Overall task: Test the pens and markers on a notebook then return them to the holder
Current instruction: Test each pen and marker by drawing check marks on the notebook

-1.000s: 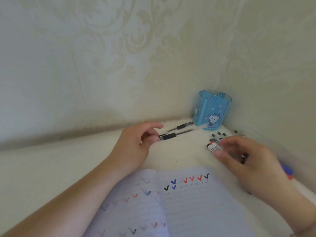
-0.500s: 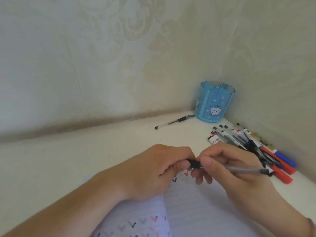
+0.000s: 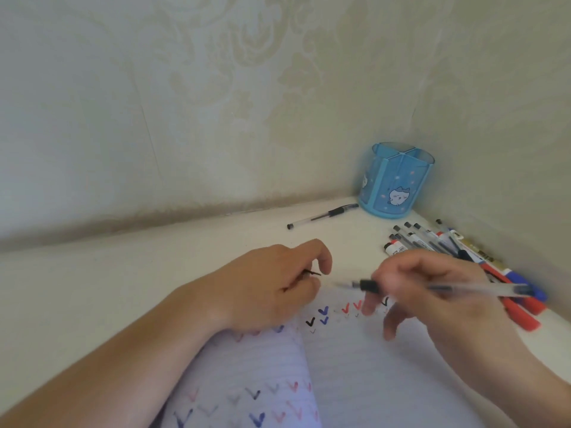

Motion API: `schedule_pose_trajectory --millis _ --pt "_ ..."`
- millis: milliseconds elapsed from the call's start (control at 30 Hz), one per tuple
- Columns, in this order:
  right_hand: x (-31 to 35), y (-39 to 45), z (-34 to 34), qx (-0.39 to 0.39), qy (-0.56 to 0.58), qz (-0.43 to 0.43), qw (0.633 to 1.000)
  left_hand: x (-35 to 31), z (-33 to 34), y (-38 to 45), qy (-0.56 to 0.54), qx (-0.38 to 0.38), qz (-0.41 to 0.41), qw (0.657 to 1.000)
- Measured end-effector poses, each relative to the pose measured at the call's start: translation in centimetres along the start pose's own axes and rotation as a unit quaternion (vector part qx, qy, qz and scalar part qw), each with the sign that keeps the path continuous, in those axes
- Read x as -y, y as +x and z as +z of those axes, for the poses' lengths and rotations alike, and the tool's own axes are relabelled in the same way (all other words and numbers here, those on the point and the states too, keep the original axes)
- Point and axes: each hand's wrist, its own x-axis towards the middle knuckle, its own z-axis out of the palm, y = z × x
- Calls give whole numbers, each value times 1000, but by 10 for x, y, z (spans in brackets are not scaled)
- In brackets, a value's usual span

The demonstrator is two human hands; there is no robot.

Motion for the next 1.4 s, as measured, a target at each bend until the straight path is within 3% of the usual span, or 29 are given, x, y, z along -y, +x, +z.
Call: schedule_pose_trajectory --millis 267,900,1000,1200,1400 --pt "-22 8 22 -14 -163 25 986 4 2 2 96 18 -5 995" --pt "-28 11 22 -15 -200 24 979 4 2 2 90 27 0 996" --pt "-27 12 21 -37 -158 17 987 4 2 2 59 24 3 998" --pt "-16 10 9 -42 44 4 998 11 5 8 11 -38 15 999" --pt "-16 9 5 -61 63 1 996 10 4 10 -65 -113 43 991"
